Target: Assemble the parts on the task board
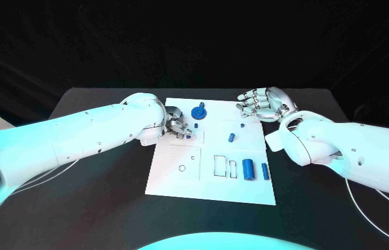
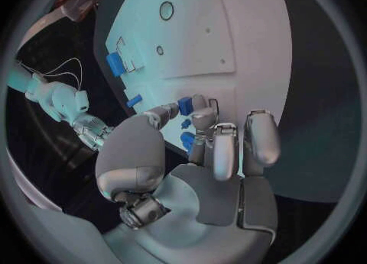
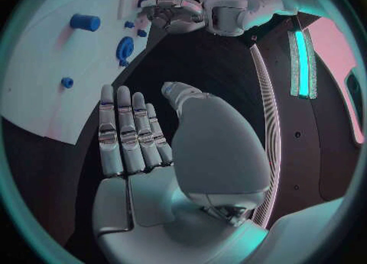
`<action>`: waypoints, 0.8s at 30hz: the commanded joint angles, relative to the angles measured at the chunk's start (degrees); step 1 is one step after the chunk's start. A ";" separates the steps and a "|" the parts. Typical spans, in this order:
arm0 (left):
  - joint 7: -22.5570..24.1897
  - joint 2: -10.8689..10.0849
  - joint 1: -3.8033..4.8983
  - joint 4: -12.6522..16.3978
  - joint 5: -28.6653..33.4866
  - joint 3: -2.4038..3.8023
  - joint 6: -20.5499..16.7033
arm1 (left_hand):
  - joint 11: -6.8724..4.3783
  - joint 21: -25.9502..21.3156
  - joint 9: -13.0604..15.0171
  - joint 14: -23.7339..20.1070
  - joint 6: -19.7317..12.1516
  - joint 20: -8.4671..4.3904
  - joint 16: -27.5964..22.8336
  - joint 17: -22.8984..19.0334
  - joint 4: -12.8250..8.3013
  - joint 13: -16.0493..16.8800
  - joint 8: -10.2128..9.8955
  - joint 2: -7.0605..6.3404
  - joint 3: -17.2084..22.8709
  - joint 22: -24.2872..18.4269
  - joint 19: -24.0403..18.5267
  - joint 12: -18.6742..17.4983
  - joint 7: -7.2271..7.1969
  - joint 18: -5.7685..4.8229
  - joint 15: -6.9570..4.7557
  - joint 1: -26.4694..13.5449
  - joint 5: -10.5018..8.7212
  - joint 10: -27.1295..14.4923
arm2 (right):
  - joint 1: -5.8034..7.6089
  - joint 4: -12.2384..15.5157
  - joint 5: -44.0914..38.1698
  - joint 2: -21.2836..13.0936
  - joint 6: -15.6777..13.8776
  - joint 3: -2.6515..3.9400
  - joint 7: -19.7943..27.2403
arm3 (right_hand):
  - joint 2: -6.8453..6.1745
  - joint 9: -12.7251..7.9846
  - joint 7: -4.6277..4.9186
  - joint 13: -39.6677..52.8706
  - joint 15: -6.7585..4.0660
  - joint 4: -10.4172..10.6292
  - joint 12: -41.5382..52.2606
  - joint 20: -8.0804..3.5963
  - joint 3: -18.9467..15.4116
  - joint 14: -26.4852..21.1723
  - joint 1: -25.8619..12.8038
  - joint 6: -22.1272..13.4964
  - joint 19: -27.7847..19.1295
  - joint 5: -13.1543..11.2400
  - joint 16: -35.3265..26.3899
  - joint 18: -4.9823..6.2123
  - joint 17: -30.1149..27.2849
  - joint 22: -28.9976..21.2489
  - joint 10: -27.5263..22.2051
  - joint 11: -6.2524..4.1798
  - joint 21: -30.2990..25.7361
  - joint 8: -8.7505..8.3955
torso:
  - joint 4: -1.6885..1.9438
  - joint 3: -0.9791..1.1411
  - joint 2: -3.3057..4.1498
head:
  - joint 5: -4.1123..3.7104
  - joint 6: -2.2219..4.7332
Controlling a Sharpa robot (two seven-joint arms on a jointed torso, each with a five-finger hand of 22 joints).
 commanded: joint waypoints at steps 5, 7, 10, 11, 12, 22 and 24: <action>0.24 -0.56 -0.08 0.79 1.22 0.31 -1.12 | 0.06 -0.32 -0.33 4.61 0.27 -0.06 0.15 10.65 3.19 0.17 0.25 -0.35 -3.67 0.03 0.32 0.27 -0.04 -0.69 -0.37 1.91 -5.09 -0.16 | -0.04 -0.06 -0.34 0.11 0.80 0.00 0.52 | 0.23 -0.11 2.67 -0.13 0.24 0.03 -0.36 0.31 -0.41 -0.29 -0.61 -0.25 -0.37 0.31 -0.45 0.68 -0.11 -0.24 -0.32 0.24 -0.23 0.02 | 0.02 0.03 -0.02 | -0.11 0.00; 0.56 -0.79 -0.08 1.09 1.60 0.52 -2.13 | 0.06 -0.35 -0.38 4.61 0.25 -0.06 0.15 10.66 3.83 0.04 0.28 -0.34 -4.24 0.02 0.31 0.18 -0.04 -0.68 -0.37 2.19 -5.87 -0.24 | -0.06 -0.07 -0.34 0.11 0.77 -0.01 0.53 | 0.23 -0.12 2.68 -0.15 0.25 0.03 -0.36 0.33 -0.42 -0.31 -0.62 -0.25 -0.40 0.31 -0.48 0.68 -0.12 -0.28 -0.33 0.25 -0.23 0.02 | 0.02 0.01 0.00 | -0.13 0.06; 1.13 -1.16 -0.08 1.55 2.13 0.90 -3.67 | 0.09 -0.50 -0.43 4.52 0.11 -0.06 -0.01 10.32 4.43 -0.46 0.27 -0.41 -4.79 -0.29 0.14 -0.13 -0.01 -0.62 -0.36 2.47 -6.43 -0.52 | -0.07 -0.10 -0.34 0.11 0.74 -0.01 0.55 | 0.23 -0.13 2.68 -0.18 0.26 0.03 -0.36 0.34 -0.43 -0.34 -0.64 -0.26 -0.43 0.31 -0.51 0.68 -0.14 -0.34 -0.36 0.26 -0.23 0.02 | 0.02 0.02 -0.01 | -0.11 0.10; 1.33 -1.29 -0.08 1.71 2.38 1.03 -4.11 | 0.12 -0.62 -0.45 4.47 0.01 -0.05 -0.07 10.18 4.59 -0.77 0.24 -0.44 -4.94 -0.52 0.01 -0.34 0.02 -0.57 -0.34 2.58 -6.53 -0.70 | -0.08 -0.10 -0.34 0.10 0.73 -0.01 0.56 | 0.23 -0.13 2.69 -0.20 0.27 0.04 -0.36 0.35 -0.44 -0.37 -0.66 -0.27 -0.46 0.31 -0.55 0.68 -0.15 -0.40 -0.38 0.27 -0.23 0.02 | 0.02 0.03 -0.01 | -0.11 0.10; 1.63 -1.48 -0.08 1.91 2.78 1.21 -4.59 | 0.12 -0.62 -0.45 4.47 -0.01 -0.05 -0.08 10.16 4.61 -0.82 0.24 -0.44 -4.96 -0.53 0.00 -0.37 0.02 -0.57 -0.34 2.60 -6.54 -0.73 | -0.08 -0.11 -0.34 0.10 0.71 -0.01 0.57 | 0.23 -0.13 2.69 -0.20 0.27 0.04 -0.36 0.35 -0.44 -0.37 -0.66 -0.27 -0.46 0.31 -0.55 0.68 -0.15 -0.40 -0.38 0.27 -0.23 0.02 | 0.01 0.02 -0.03 | -0.16 0.12; 3.48 -4.08 0.11 4.79 7.05 3.73 -5.51 | 2.16 -3.81 -2.19 3.19 -5.00 1.38 -1.92 6.63 5.56 -12.24 -2.68 0.10 -7.90 -6.21 -3.60 -8.20 2.34 0.51 1.32 7.11 -6.09 -8.77 | -0.10 -0.30 -0.34 0.01 0.58 -0.03 0.63 | 0.25 -0.16 2.70 -0.29 0.31 0.04 -0.37 0.39 -0.48 -0.44 -0.71 -0.30 -0.55 0.31 -0.64 0.68 -0.18 -0.57 -0.45 0.30 -0.22 0.01 | 0.10 0.07 -0.12 | -0.21 0.24; 3.52 -4.69 0.41 5.12 7.37 4.22 -5.03 | 2.46 -3.89 -2.63 3.14 -5.70 1.64 -1.98 6.52 5.56 -12.48 -3.36 0.41 -8.19 -6.23 -3.63 -8.26 2.70 0.52 1.59 7.71 -6.00 -8.99 | -0.10 -0.34 -0.34 0.00 0.57 -0.03 0.64 | 0.25 -0.16 2.70 -0.29 0.31 0.04 -0.37 0.39 -0.48 -0.44 -0.71 -0.30 -0.55 0.31 -0.64 0.68 -0.18 -0.57 -0.45 0.30 -0.22 0.01 | 0.12 0.09 -0.13 | -0.19 0.39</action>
